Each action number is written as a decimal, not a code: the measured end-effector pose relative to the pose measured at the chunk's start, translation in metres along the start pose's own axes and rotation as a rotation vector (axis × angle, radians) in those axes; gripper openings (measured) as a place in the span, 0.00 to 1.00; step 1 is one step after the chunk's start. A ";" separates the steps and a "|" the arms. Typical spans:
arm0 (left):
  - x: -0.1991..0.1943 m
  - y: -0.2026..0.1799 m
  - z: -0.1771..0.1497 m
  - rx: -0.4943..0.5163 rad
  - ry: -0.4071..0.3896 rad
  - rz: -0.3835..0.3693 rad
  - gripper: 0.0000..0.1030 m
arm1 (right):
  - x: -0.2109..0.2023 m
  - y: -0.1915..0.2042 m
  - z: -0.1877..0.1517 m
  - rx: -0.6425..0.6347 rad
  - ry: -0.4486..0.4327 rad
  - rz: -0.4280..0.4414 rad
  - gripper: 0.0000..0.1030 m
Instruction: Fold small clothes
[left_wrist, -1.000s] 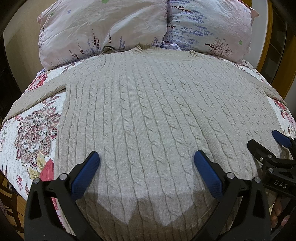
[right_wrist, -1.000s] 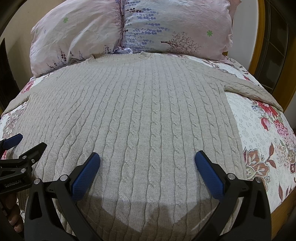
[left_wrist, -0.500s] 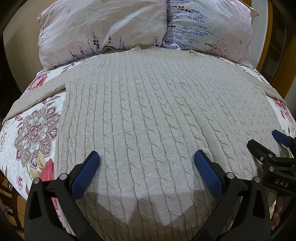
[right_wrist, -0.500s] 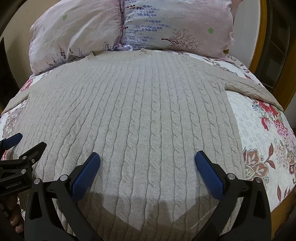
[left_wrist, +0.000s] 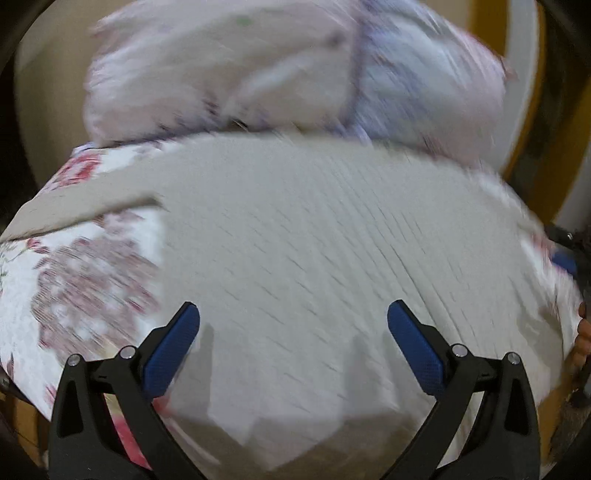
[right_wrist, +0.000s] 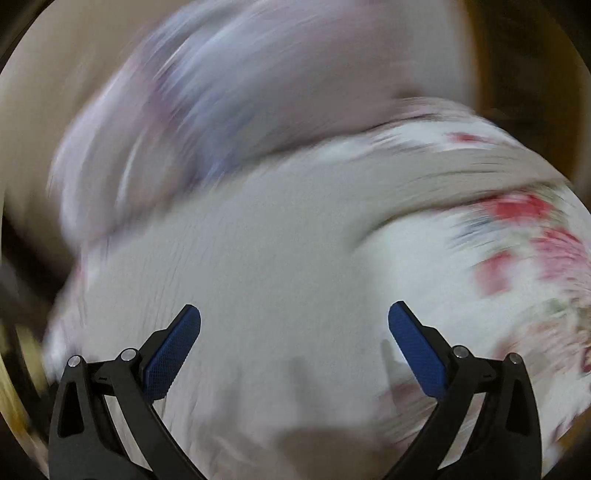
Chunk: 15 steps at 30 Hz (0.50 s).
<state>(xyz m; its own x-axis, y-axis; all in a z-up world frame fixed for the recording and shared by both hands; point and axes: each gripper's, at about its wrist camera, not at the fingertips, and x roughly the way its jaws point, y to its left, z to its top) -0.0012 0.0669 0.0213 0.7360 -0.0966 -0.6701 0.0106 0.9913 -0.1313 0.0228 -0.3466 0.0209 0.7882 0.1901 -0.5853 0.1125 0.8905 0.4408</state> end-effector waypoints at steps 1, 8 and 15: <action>-0.004 0.021 0.006 -0.053 -0.039 -0.008 0.98 | -0.007 -0.042 0.023 0.134 -0.048 -0.017 0.84; -0.006 0.124 0.035 -0.216 -0.099 0.100 0.98 | 0.003 -0.207 0.089 0.573 -0.091 -0.127 0.60; -0.015 0.202 0.042 -0.423 -0.123 0.152 0.98 | 0.027 -0.251 0.103 0.737 -0.082 -0.156 0.32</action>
<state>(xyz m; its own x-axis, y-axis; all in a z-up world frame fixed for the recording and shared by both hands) 0.0181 0.2722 0.0355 0.7831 0.0838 -0.6162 -0.3618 0.8673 -0.3419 0.0777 -0.6075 -0.0355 0.7691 0.0279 -0.6385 0.5791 0.3921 0.7147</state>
